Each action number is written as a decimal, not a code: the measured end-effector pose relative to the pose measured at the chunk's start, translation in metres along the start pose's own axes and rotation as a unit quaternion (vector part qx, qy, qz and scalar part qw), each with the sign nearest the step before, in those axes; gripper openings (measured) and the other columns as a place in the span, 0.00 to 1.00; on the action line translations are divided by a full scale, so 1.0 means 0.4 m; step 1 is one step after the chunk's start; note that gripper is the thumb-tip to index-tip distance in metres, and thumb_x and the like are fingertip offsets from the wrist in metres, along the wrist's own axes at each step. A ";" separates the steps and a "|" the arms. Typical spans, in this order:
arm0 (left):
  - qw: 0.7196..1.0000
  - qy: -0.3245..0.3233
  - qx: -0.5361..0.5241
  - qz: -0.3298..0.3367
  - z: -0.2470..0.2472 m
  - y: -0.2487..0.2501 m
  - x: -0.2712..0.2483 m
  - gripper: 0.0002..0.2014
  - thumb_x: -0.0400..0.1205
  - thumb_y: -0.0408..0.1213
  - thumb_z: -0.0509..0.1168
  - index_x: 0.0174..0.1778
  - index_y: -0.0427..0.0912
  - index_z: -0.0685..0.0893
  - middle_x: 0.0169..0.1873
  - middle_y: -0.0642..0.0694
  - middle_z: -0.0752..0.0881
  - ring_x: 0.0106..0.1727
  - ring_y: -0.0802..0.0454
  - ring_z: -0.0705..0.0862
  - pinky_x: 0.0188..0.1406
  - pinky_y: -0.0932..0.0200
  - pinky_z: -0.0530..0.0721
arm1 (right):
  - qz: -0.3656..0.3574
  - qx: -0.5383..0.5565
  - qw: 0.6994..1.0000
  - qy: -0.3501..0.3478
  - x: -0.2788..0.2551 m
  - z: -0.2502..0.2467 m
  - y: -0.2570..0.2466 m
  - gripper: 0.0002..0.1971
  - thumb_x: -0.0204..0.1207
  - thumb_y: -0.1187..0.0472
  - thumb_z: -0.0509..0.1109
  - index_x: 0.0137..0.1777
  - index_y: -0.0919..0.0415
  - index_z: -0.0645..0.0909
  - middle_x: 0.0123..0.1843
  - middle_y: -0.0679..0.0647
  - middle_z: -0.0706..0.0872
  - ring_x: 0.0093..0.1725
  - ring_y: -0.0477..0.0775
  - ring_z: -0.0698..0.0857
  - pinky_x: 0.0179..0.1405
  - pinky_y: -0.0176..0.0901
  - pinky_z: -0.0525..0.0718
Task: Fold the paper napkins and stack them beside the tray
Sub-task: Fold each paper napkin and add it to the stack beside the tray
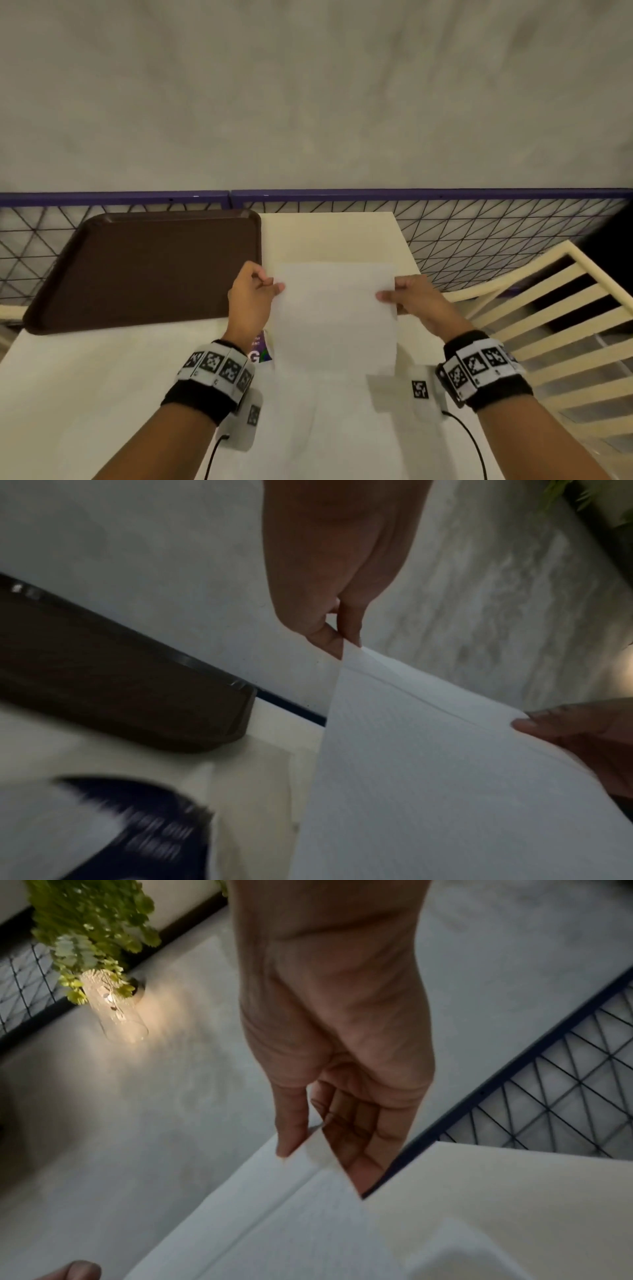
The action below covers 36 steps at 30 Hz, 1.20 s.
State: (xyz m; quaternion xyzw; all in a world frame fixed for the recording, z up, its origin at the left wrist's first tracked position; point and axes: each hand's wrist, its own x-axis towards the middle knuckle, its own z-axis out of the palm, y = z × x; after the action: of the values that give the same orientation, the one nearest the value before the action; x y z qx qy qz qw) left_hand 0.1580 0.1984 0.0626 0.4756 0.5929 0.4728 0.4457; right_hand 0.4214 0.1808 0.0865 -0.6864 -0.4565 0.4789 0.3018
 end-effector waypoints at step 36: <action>0.759 -0.291 0.526 0.251 0.216 -0.228 -0.001 0.35 0.80 0.58 0.25 0.82 0.45 0.48 0.81 0.48 0.45 0.83 0.41 0.46 0.81 0.42 0.50 | -0.206 -0.416 0.885 -0.035 0.096 0.183 0.218 0.50 0.64 0.27 0.18 0.82 0.53 0.46 0.83 0.43 0.42 0.81 0.45 0.37 0.80 0.50 0.45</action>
State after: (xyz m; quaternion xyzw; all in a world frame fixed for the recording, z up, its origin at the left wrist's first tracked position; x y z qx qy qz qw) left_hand 0.2295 0.2007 -0.0404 0.8815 0.4497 0.0210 0.1421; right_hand 0.3873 0.1792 -0.0289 -0.6220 -0.7554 0.1956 0.0644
